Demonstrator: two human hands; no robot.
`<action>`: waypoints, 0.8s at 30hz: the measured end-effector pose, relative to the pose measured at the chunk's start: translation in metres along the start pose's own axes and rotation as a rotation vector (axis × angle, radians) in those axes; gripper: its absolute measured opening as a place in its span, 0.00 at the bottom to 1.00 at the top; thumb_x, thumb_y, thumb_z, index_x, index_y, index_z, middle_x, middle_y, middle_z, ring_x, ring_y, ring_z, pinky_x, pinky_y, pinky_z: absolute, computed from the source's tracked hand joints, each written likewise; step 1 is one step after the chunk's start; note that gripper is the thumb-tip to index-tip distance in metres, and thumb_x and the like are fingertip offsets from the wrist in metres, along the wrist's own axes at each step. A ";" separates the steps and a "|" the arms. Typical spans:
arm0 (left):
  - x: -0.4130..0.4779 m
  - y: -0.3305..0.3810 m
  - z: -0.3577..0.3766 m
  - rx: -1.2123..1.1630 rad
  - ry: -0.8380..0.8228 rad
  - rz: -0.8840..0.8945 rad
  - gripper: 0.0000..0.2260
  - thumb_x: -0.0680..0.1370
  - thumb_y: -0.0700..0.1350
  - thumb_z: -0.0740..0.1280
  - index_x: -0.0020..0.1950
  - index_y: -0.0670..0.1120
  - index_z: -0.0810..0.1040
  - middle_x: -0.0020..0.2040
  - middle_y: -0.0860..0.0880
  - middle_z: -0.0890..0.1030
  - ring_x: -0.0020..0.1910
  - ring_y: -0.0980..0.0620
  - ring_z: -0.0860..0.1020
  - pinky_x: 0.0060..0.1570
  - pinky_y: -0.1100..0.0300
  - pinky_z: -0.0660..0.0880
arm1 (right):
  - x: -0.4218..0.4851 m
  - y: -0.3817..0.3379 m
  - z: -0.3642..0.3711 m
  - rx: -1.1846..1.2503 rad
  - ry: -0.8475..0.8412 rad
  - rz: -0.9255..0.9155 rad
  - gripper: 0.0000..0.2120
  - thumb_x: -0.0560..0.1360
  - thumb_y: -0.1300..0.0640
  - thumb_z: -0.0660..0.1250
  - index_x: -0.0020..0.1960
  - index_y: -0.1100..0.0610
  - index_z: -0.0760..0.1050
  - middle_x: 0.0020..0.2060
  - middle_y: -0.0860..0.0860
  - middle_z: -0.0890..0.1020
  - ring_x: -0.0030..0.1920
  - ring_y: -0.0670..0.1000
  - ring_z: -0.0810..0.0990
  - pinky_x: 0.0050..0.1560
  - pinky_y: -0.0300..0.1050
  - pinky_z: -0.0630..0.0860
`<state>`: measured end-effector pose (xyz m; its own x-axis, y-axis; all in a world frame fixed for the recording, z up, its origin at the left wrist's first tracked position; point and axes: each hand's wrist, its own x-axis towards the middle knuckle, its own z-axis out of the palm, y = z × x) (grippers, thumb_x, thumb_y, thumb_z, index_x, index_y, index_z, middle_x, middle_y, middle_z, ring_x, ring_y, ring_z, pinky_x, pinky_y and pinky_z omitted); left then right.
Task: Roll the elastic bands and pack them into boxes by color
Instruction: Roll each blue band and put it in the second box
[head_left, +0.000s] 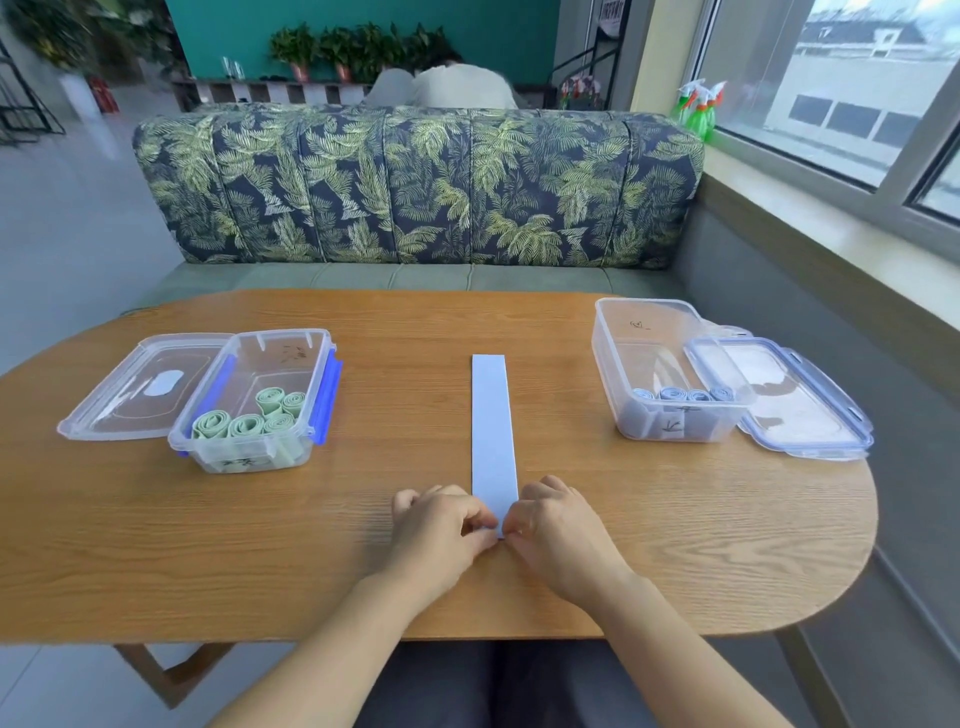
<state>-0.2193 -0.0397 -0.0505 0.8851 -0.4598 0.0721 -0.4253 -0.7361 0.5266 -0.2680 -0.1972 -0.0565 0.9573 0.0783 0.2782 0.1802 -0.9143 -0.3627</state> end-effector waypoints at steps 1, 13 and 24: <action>0.002 0.000 0.000 0.008 -0.004 0.015 0.04 0.76 0.55 0.69 0.46 0.57 0.81 0.43 0.60 0.76 0.52 0.62 0.70 0.50 0.61 0.53 | 0.001 0.000 0.000 -0.006 -0.007 -0.004 0.04 0.66 0.56 0.69 0.36 0.53 0.83 0.31 0.47 0.79 0.36 0.52 0.75 0.34 0.45 0.74; -0.001 -0.006 -0.005 0.199 0.052 0.289 0.07 0.76 0.56 0.68 0.48 0.55 0.82 0.46 0.60 0.81 0.49 0.59 0.73 0.57 0.58 0.53 | 0.006 0.002 -0.009 0.012 -0.133 -0.029 0.11 0.74 0.56 0.63 0.45 0.56 0.84 0.40 0.52 0.81 0.44 0.53 0.73 0.45 0.48 0.72; 0.012 0.000 -0.016 0.181 -0.127 0.207 0.08 0.81 0.50 0.62 0.48 0.53 0.80 0.45 0.57 0.77 0.53 0.58 0.69 0.57 0.57 0.50 | 0.014 0.001 -0.019 0.048 -0.254 0.128 0.09 0.77 0.57 0.63 0.51 0.56 0.82 0.44 0.48 0.79 0.50 0.48 0.71 0.48 0.39 0.69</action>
<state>-0.2054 -0.0374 -0.0358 0.7505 -0.6589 0.0497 -0.6306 -0.6918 0.3518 -0.2591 -0.2046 -0.0365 0.9978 0.0664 -0.0018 0.0594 -0.9036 -0.4242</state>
